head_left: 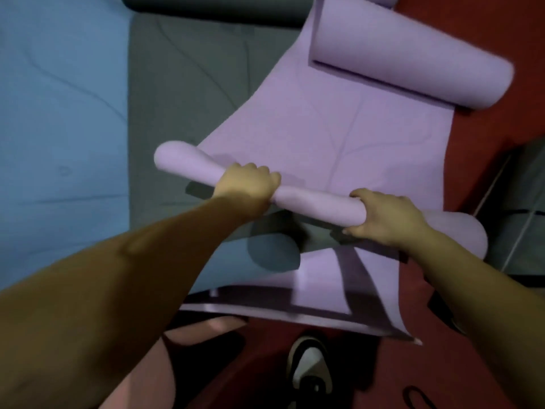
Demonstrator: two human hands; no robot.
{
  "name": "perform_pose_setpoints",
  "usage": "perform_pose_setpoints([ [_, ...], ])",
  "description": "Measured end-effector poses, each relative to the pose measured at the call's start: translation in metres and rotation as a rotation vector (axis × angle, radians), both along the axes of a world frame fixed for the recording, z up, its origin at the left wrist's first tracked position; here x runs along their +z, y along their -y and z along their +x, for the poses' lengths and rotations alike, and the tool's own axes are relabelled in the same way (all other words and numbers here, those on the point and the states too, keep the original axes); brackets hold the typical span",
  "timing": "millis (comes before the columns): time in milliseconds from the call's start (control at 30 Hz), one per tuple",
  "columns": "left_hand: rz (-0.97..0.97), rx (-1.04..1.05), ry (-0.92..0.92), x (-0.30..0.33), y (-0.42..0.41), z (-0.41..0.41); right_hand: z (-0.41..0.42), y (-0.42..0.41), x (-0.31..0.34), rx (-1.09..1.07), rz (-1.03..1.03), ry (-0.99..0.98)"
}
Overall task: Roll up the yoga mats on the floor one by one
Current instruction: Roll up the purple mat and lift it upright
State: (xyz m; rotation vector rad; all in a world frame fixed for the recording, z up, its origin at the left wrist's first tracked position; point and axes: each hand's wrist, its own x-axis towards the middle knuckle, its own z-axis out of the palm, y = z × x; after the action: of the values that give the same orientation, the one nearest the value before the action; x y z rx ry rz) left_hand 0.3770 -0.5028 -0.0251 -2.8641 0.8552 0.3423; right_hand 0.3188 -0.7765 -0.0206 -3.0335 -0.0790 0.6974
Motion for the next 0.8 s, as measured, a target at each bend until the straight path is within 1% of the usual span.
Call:
perform_pose_setpoints([
  [33,0.024,0.008,0.042,0.016,-0.013,-0.002,-0.004,-0.015,0.013,0.011,-0.015,0.108],
  [100,0.044,0.015,0.146,0.059,-0.051,-0.011,-0.016,-0.052,0.043,0.013,0.020,0.291],
  [167,0.102,0.038,0.232,0.106,-0.091,-0.028,-0.030,-0.095,0.076,-0.001,0.037,0.372],
  [233,0.147,0.099,0.261,0.145,-0.129,-0.049,-0.039,-0.138,0.102,0.005,0.063,0.421],
  [333,0.171,0.243,0.302,0.215,-0.199,-0.115,-0.069,-0.210,0.159,0.108,0.127,0.498],
  [367,0.196,0.310,0.335,0.243,-0.228,-0.161,-0.097,-0.239,0.185,0.173,0.151,0.541],
  [433,0.158,0.459,0.387,0.264,-0.271,-0.224,-0.126,-0.283,0.209,0.282,0.154,0.608],
  [467,0.138,0.559,0.387,0.278,-0.290,-0.269,-0.152,-0.306,0.225,0.355,0.146,0.653],
  [533,0.111,0.721,0.348,0.286,-0.309,-0.347,-0.198,-0.335,0.245,0.494,0.118,0.676],
  [600,0.103,0.801,0.306,0.290,-0.315,-0.409,-0.243,-0.347,0.262,0.600,0.091,0.703],
  [700,0.059,0.823,0.292,0.284,-0.300,-0.452,-0.284,-0.328,0.274,0.628,0.052,0.736],
  [767,0.049,0.776,0.236,0.280,-0.284,-0.470,-0.310,-0.306,0.275,0.636,0.041,0.730],
  [800,0.056,0.738,0.202,0.279,-0.278,-0.476,-0.323,-0.295,0.274,0.639,0.030,0.693],
])
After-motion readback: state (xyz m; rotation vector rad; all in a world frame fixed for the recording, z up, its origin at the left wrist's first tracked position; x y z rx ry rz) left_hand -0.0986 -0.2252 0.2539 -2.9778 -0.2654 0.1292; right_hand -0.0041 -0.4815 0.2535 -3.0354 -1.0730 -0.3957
